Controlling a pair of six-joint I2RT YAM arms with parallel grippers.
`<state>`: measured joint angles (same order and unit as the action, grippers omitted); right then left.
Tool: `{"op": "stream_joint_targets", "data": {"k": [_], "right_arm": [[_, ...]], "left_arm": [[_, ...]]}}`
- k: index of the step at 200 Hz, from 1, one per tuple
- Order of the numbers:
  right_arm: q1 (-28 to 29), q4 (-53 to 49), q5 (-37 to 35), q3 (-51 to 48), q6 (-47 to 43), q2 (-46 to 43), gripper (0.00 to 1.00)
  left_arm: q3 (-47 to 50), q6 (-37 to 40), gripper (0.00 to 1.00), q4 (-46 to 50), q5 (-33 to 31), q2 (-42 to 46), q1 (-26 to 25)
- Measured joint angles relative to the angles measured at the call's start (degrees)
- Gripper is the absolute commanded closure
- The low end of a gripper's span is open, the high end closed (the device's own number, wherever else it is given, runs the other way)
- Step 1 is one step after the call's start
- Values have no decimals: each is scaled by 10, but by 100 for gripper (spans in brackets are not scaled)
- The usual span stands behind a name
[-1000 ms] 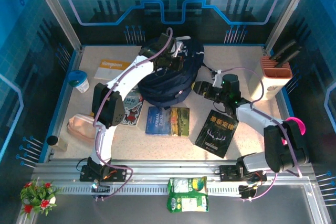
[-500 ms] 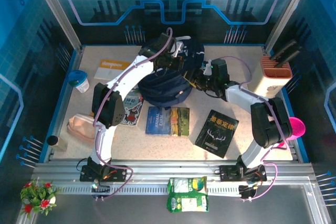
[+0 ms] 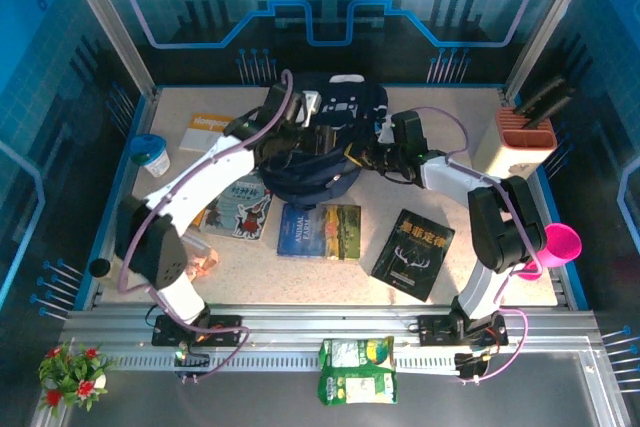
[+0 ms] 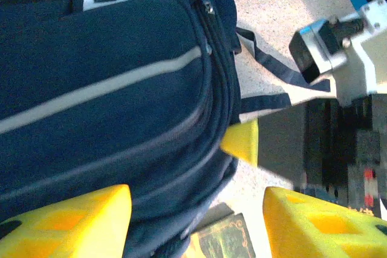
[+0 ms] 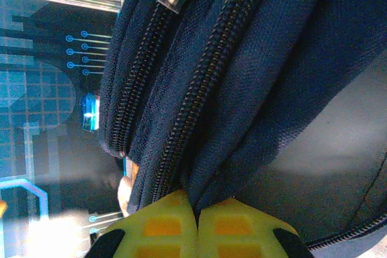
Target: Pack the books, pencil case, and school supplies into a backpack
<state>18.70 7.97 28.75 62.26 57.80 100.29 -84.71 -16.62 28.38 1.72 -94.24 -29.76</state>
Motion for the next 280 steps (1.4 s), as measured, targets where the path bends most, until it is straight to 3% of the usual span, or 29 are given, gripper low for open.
{"op": "stream_joint_targets", "data": {"k": [58,106,160,178,216,280], "right_arm": [[0,7,9,1,29,-5,94],[0,10,17,1,38,-14,93],[0,10,17,1,43,-14,93],[0,10,17,1,45,-14,93],[0,15,17,1,53,-14,93],[-4,4,3,1,50,-14,92]], "left_arm": [[160,-81,42,-64,12,18,-48],[171,-130,55,-123,6,-21,-57],[170,-160,57,-166,-7,-57,-57],[170,-167,68,-174,-7,-64,-57],[170,-169,75,-185,-10,-70,-57],[171,-162,99,-197,-16,-70,-59]]}}
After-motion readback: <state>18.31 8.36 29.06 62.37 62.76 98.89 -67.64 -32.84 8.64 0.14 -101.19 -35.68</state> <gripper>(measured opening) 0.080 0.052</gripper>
